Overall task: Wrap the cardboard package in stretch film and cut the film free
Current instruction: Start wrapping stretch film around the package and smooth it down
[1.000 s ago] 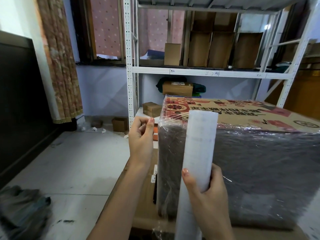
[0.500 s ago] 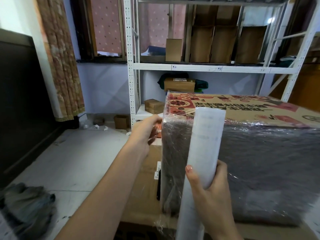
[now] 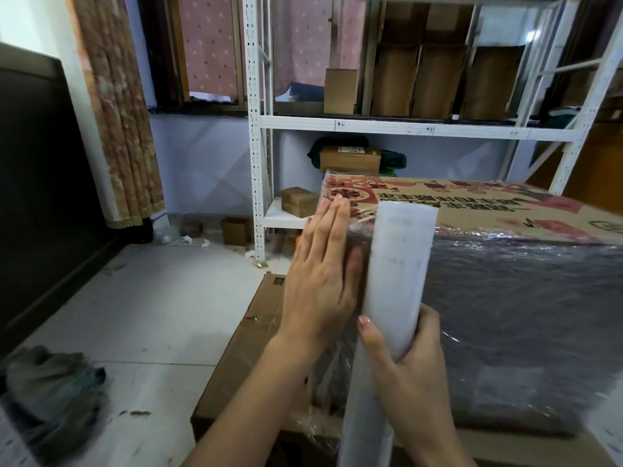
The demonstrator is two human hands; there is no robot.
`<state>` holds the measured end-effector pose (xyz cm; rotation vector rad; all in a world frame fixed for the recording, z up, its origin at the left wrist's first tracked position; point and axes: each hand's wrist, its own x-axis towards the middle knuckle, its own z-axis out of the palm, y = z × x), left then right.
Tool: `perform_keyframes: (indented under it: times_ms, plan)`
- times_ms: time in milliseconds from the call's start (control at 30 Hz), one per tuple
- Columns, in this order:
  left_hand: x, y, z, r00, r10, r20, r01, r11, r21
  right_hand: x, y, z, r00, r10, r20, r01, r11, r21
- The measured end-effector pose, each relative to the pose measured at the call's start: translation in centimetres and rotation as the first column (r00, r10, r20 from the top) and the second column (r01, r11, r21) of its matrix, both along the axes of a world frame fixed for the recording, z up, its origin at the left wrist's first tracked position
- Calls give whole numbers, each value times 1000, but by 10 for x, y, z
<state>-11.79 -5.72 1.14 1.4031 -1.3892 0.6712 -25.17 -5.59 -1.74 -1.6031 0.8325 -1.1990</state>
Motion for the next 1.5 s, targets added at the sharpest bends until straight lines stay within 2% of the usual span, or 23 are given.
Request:
perform_keyframes:
  times_ms: [33,67,100,133,167,200,233,333,400,567,733,833,1033,1267,1500]
  plan:
    - [-4,3,1,991,-83,-105,81,997,-16,0,-1,-1,1000,1,0,-1,1000,-7]
    - [-7,9,4,940,-174,-292,157,984,-82,-1,-1,-3,1000,4,-4,-4,1000,-11]
    - [-9,15,3,832,-245,-497,170,967,-192,-1,-2,-4,1000,11,-11,-12,1000,-14]
    - [-8,22,0,700,-279,-657,114,952,-283,-1,-2,-4,1000,20,-15,-20,1000,-14]
    - [-5,29,-9,598,-256,-759,25,953,-302,-1,-2,-5,1000,27,-14,-27,1000,-15]
    - [-1,37,-19,534,-203,-821,-17,968,-250,-1,-3,-5,1000,30,-9,-30,999,-16]
    - [1,44,-31,490,-165,-856,15,983,-181,-1,-3,-5,999,32,-3,-32,999,-17]
    - [-3,55,-61,434,-123,-892,249,968,-13,0,-5,-7,999,48,14,-48,999,-12]
    - [-6,57,-69,437,-118,-892,327,944,35,1,-6,-9,999,41,21,-41,999,-19]
    - [-9,58,-74,428,-167,-888,398,917,19,1,-7,-10,999,41,34,-40,998,-38]
    - [-17,55,-80,302,-214,-929,511,859,-32,3,-6,-10,998,56,34,-54,997,-61]
    - [-16,55,-82,246,-227,-942,501,862,-77,2,-8,-13,999,53,13,-51,995,-88]
    - [-14,57,-86,310,-170,-935,510,860,13,2,-8,-14,998,47,30,-44,995,-93]
    - [-9,57,-91,288,-158,-944,464,886,-7,3,-8,-15,998,50,30,-47,994,-99]
    - [-8,60,-91,335,-136,-932,443,896,28,3,-8,-15,998,55,33,-51,993,-105]
